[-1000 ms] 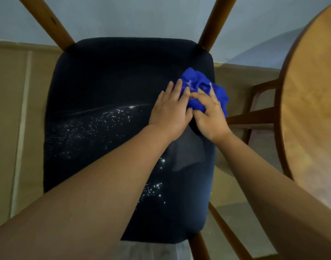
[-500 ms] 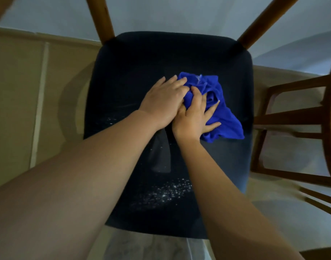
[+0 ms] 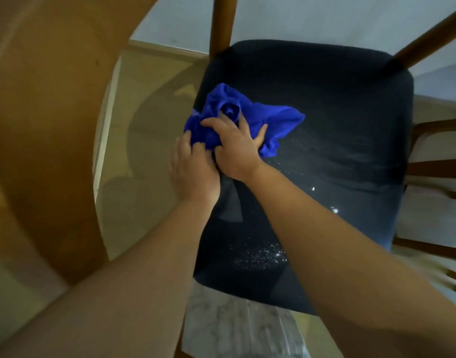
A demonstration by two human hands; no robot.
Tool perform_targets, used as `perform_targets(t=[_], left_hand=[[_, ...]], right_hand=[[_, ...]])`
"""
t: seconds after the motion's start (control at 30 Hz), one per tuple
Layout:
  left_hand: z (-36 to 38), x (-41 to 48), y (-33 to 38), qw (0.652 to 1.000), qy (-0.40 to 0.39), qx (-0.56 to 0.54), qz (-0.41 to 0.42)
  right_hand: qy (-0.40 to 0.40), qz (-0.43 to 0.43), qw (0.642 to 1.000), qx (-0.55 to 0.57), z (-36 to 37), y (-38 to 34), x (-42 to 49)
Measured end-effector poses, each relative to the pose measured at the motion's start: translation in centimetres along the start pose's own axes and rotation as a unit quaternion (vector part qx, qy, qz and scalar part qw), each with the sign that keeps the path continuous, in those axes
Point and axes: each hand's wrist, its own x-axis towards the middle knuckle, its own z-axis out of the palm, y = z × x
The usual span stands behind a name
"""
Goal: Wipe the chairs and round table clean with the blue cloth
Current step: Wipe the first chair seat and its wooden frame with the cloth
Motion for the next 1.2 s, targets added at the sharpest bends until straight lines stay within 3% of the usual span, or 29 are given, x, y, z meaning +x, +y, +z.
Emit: perform_targets(t=[0.13, 0.27, 0.33, 0.43, 0.53, 0.77, 0.97, 1.1, 1.2], left_hand=[[0.8, -1.9, -2.0, 0.999, 0.029, -0.016, -0.022], [1.1, -4.9, -2.1, 0.977, 0.073, -0.17, -0.108], [0.9, -6.3, -1.1, 0.966, 0.083, -0.22, -0.111], [2.1, -7.1, 1.1, 0.988, 0.033, -0.141, -0.045], [4.4, -7.7, 4.6, 0.997, -0.002, -0.058, -0.056], [8.6, -9.4, 13.8, 0.992, -0.09, 0.045, 0.082], [10.3, -10.6, 18.1, 0.957, -0.15, 0.115, 0.22], [10.7, -10.6, 19.2, 0.915, -0.193, 0.159, 0.315], [10.5, -10.4, 19.5, 0.879, -0.205, 0.209, 0.376]], right_hand=[[-0.11, -0.11, 0.985, -0.068, 0.2, -0.5, -0.2], [-0.165, -0.192, 0.963, -0.09, 0.6, -0.2, -1.0], [-0.168, -0.205, 0.962, -0.065, 0.0, 1.4, -1.3], [-0.163, -0.228, 0.957, -0.076, -2.1, 4.3, -1.3], [-0.146, -0.242, 0.953, -0.108, -4.9, 7.3, -1.8], [-0.033, -0.152, 0.984, -0.091, -11.0, 17.4, -6.4], [0.063, -0.038, 0.997, -0.014, -11.7, 22.8, -11.9], [0.148, 0.078, 0.982, 0.082, -10.0, 23.9, -14.8], [0.235, 0.158, 0.941, 0.185, -8.0, 23.5, -15.6]])
